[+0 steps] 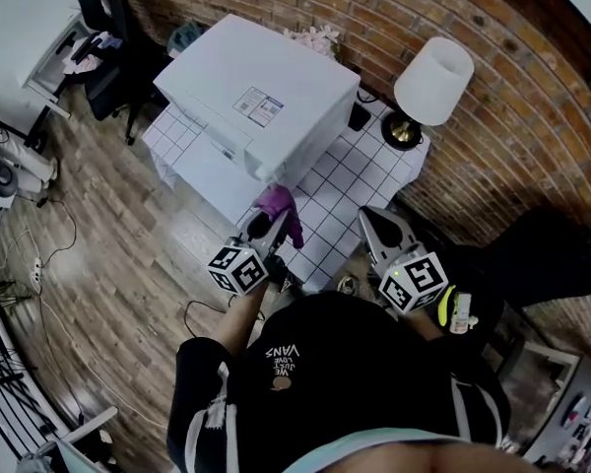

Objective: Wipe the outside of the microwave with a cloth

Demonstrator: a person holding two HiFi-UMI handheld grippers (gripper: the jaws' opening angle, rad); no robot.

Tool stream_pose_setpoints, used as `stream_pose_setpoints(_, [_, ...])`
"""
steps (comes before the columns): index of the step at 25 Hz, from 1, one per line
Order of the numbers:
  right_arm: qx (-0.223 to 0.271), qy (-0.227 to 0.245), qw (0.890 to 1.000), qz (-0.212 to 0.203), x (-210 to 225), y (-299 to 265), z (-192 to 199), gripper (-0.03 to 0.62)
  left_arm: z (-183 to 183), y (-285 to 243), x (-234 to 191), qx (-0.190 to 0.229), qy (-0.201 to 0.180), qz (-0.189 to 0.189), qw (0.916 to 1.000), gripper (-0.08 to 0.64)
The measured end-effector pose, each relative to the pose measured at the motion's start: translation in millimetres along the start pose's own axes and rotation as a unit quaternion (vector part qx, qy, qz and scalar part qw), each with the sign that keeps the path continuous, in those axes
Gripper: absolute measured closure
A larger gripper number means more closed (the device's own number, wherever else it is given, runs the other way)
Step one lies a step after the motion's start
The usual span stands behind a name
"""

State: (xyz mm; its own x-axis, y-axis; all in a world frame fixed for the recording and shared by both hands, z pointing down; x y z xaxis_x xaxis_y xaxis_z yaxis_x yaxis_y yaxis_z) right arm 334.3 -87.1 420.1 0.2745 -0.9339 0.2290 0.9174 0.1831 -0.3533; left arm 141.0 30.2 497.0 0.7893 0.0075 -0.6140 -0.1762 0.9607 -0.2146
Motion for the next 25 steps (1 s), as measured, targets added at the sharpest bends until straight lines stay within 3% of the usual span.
stream_pose_setpoints(5, [0.012,0.004,1.000,0.007,-18.4,-10.0,-8.1,0.589,-32.0,41.8,-4.1,0.031,-0.063,-0.020,0.9973,0.420])
stream_pose_setpoints(11, [0.027,0.009,0.999,0.015,-37.6,-22.9,-16.4,0.589,-66.5,75.8,-11.1,0.061,-0.136,-0.056,0.9872,0.420])
stream_pose_setpoints(18, [0.054,0.009,0.998,0.028,-54.9,-37.4,-24.0,0.589,-92.2,109.8,-21.7,0.080,-0.192,-0.090,0.9740,0.420])
stream_pose_setpoints(25, [0.068,0.002,0.997,0.046,-69.9,-49.9,-21.6,0.589,-105.1,138.0,-34.0,0.079,-0.212,-0.104,0.9684,0.420])
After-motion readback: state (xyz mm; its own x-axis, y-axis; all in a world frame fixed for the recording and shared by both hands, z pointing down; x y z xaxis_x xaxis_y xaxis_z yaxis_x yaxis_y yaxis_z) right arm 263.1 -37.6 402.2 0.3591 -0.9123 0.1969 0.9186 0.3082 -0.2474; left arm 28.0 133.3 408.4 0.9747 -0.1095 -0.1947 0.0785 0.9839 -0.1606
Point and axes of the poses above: the fingertips, and each gripper's own axes: y backward along the fingers, x to its right, z out of its underside, the point moved 6 cm from there along y, backward along the fingers, and after that the axes turned 12 degrees about -x, right-handed, at the moved point
